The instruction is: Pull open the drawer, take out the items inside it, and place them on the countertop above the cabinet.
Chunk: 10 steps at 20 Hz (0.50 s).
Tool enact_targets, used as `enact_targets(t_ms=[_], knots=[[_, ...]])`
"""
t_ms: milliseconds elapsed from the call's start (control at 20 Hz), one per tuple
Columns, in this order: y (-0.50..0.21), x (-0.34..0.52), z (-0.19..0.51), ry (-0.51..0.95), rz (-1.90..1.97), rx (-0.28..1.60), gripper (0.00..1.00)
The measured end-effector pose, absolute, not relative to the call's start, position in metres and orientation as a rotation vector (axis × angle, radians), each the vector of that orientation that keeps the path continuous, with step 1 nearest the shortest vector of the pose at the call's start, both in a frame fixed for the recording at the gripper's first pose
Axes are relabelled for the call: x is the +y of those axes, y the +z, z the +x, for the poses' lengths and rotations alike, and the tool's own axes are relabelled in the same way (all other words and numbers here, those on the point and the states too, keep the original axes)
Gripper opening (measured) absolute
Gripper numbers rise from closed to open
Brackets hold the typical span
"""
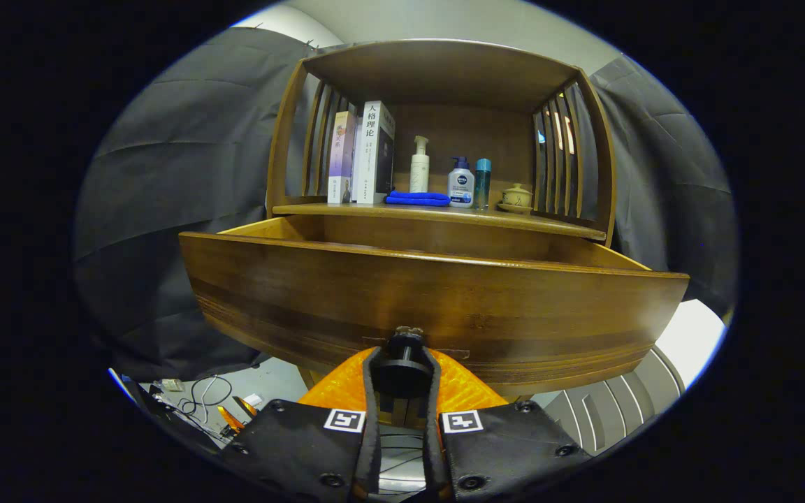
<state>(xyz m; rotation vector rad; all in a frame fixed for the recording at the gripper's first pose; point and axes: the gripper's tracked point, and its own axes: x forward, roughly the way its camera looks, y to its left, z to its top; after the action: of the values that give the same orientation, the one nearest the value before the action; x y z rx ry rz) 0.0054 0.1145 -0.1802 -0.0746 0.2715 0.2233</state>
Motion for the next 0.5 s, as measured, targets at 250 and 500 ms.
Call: enact_targets(t_ms=[250, 500], knots=[[-0.183, 0.117, -0.012, 0.243, -0.077, 0.270, 0.26], [-0.183, 0.117, -0.018, 0.243, -0.073, 0.270, 0.26]])
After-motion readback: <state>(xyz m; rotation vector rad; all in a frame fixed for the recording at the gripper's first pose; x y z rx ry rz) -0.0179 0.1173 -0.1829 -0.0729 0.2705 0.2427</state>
